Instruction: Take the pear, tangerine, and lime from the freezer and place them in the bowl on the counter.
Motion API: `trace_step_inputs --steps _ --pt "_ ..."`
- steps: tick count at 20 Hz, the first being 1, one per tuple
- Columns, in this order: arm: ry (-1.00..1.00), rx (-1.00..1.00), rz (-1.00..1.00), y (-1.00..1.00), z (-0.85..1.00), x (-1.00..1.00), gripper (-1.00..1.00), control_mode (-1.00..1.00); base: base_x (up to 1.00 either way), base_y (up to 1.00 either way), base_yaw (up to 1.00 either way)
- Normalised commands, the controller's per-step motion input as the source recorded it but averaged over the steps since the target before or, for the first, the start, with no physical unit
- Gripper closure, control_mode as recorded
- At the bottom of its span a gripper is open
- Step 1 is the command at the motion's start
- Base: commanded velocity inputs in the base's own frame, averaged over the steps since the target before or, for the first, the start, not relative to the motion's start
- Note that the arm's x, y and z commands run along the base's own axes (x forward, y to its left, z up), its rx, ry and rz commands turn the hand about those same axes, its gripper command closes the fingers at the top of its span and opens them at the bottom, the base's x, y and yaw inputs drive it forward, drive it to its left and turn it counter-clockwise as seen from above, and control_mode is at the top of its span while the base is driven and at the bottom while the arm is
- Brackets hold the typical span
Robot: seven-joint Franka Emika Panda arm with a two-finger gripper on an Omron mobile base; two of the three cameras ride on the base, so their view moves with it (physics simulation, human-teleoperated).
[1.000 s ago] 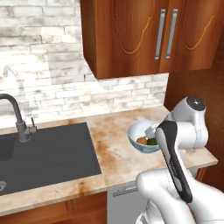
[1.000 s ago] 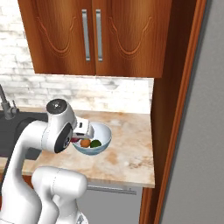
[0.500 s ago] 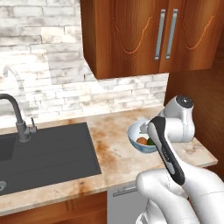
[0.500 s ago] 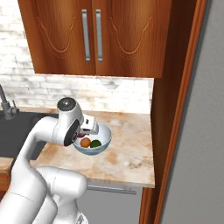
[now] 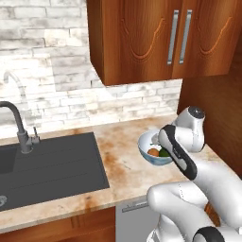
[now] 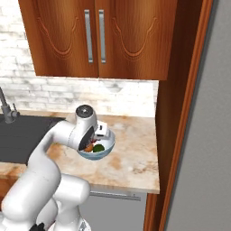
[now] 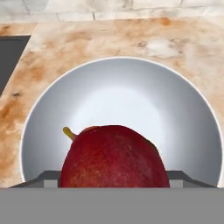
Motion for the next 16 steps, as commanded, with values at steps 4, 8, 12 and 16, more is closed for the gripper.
trace_step_inputs --steps 4,8,12,16 --pt "0.04 0.00 0.01 0.00 -0.33 0.47 1.00 -1.00 0.00 0.00 0.00" --pt "0.05 0.00 0.00 0.00 -0.31 0.39 1.00 -1.00 0.00 0.00 0.00" --pt "0.01 0.00 0.00 0.00 -0.21 0.23 -1.00 -1.00 0.00 0.00 0.00" --pt "0.00 0.00 0.00 0.00 0.00 0.02 -1.00 -1.00 0.00 0.00 0.00"
